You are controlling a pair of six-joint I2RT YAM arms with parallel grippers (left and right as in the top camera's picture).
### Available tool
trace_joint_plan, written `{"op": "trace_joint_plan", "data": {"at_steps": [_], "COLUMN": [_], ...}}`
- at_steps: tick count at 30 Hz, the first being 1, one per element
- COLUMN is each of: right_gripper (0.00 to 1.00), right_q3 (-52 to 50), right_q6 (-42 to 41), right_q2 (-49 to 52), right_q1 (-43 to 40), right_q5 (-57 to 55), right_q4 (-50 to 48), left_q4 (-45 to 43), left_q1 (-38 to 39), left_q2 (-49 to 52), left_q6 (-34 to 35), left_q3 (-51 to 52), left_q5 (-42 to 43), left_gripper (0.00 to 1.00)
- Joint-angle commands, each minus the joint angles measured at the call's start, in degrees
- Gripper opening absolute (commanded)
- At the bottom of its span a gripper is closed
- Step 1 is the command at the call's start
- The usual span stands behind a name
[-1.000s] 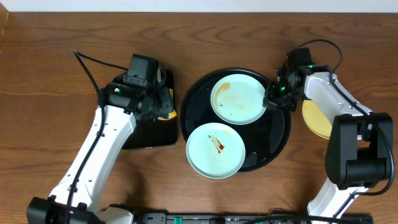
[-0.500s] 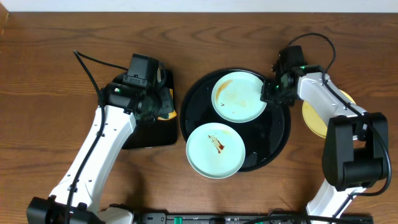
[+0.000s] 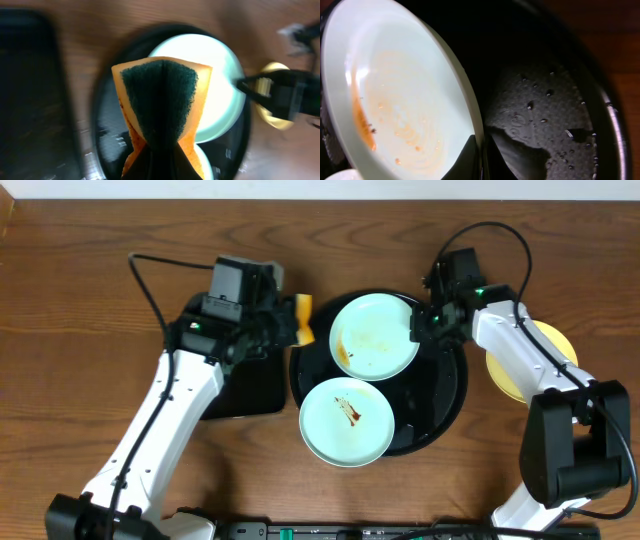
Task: Clean dirty plates on tray and stack at the side
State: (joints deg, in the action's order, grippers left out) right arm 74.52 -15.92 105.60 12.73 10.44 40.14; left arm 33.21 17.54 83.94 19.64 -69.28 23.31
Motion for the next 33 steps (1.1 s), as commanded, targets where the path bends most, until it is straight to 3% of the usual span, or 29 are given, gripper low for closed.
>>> {"op": "trace_joint_plan", "data": {"at_steps": [1,11,22,33], "right_gripper": [0.01,0.01,0.01,0.01], "right_q3": [0.26,0.26,0.26,0.26], "right_q6": [0.74,-2.54,-5.68,-6.34], "right_q2": [-0.96,-0.96,-0.96,-0.96], "right_q1": [1.18,1.6,1.97,1.97], "right_q5": [0.07,-2.97,-5.81,-6.12], "right_q4": [0.13,0.72,2.58,3.8], "left_q4": [-1.84,-14.01,-20.17,-17.09], "left_q1": [2.6,10.78,13.4,13.4], "left_q2": [3.52,14.1,23.89,26.03], "left_q6": [-1.16,-0.94,2.03,2.03], "left_q3": [-0.17,-0.17,-0.17,-0.17], "left_q5": [6.45,8.83,5.46,-8.11], "left_gripper": [0.08,0.08,0.08,0.08]}}
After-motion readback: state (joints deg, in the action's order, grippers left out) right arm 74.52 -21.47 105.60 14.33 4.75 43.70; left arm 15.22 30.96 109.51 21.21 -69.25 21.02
